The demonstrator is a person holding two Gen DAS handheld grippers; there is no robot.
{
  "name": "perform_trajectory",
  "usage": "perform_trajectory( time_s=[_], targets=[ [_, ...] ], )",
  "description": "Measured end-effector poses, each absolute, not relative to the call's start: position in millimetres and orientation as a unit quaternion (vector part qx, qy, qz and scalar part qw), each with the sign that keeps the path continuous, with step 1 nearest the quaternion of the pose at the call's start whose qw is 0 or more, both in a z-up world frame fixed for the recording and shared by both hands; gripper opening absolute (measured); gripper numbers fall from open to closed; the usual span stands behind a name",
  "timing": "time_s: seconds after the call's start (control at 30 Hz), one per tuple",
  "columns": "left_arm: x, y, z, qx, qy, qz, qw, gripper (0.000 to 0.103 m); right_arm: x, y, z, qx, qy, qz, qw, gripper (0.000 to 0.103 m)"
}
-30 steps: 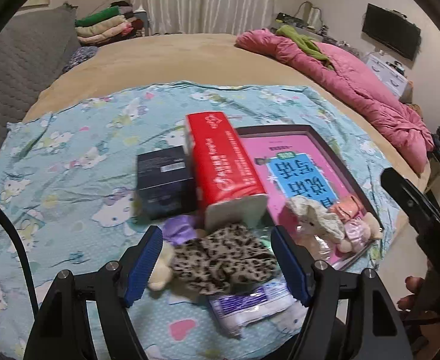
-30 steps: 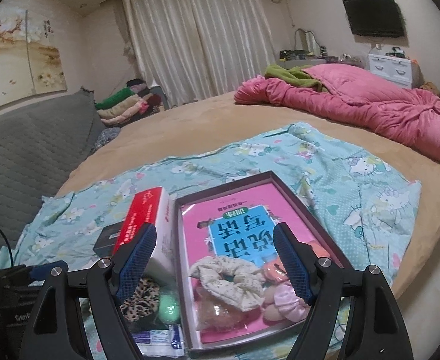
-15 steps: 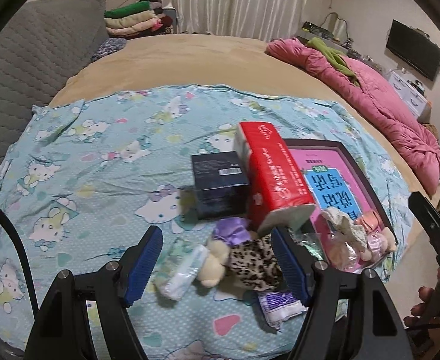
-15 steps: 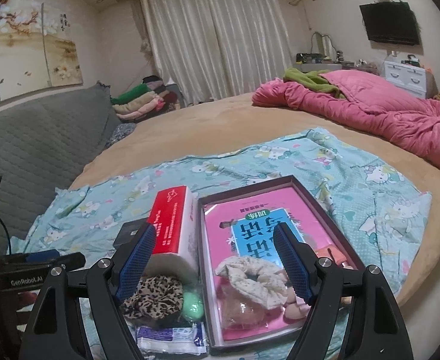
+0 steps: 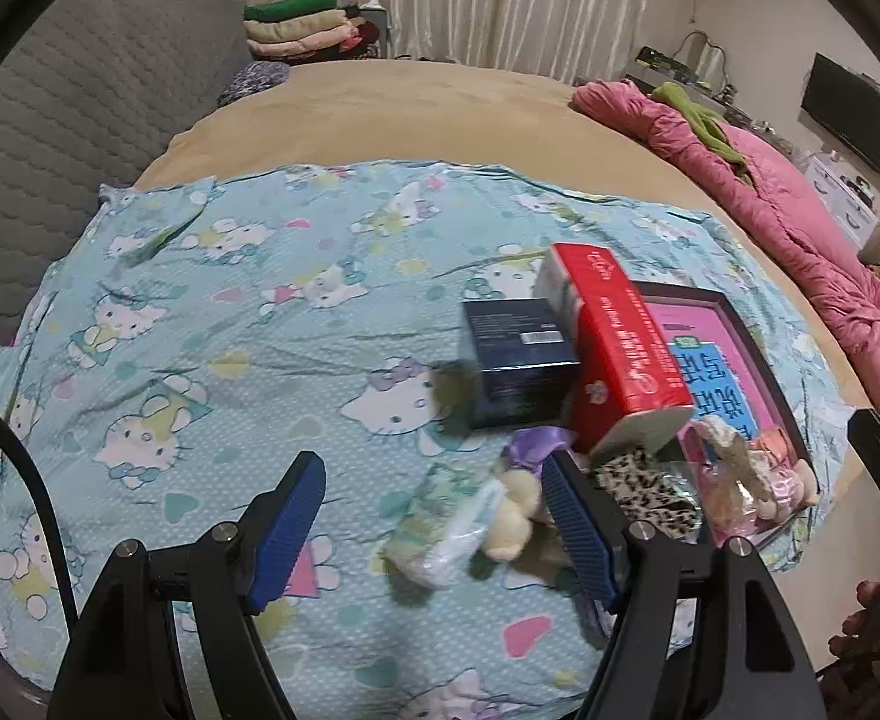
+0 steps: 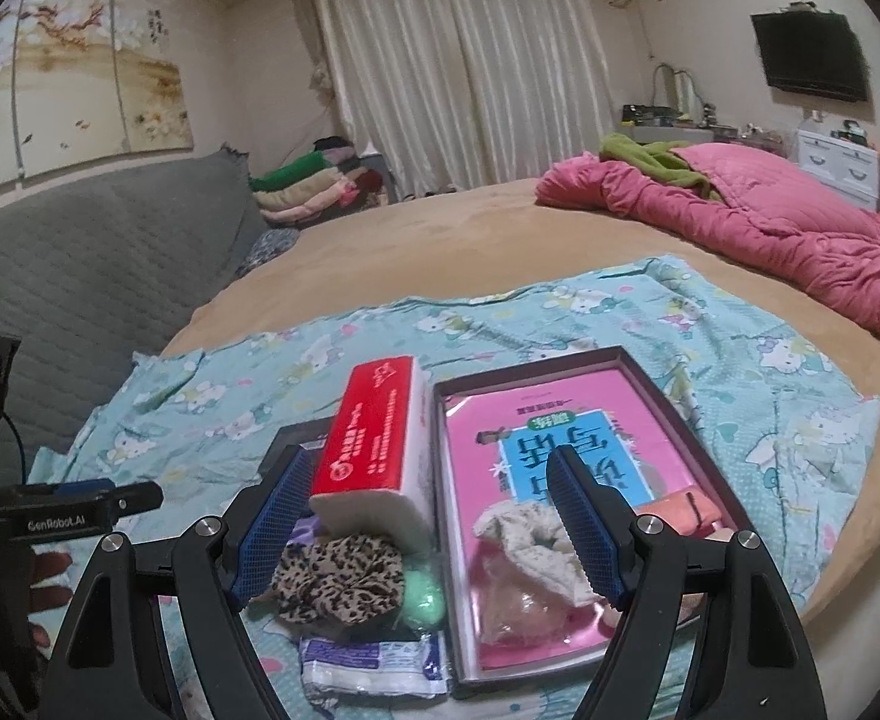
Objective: Organize soft objects
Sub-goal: 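Withdraw both open tools from the pink box toward the remaining pile, then grasp the white Flower packet with the left tool while the right tool grasps the leopard scrunchie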
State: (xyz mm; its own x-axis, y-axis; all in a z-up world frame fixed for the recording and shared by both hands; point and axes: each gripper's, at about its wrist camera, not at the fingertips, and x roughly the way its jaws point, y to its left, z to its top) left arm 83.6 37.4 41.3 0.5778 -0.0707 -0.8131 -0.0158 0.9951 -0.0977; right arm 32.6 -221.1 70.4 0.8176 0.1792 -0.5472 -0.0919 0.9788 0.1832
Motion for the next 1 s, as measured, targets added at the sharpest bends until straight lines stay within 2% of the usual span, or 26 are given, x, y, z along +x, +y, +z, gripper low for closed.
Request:
perform_trajectory(
  time_s=[1.0],
  targets=[
    [83.7,42.9,-22.4,-0.033,0.515,-0.072,0.853,0.074,42.0,-161.3,15.7,0.016,0.375,0.147,0.915,0.082]
  ],
)
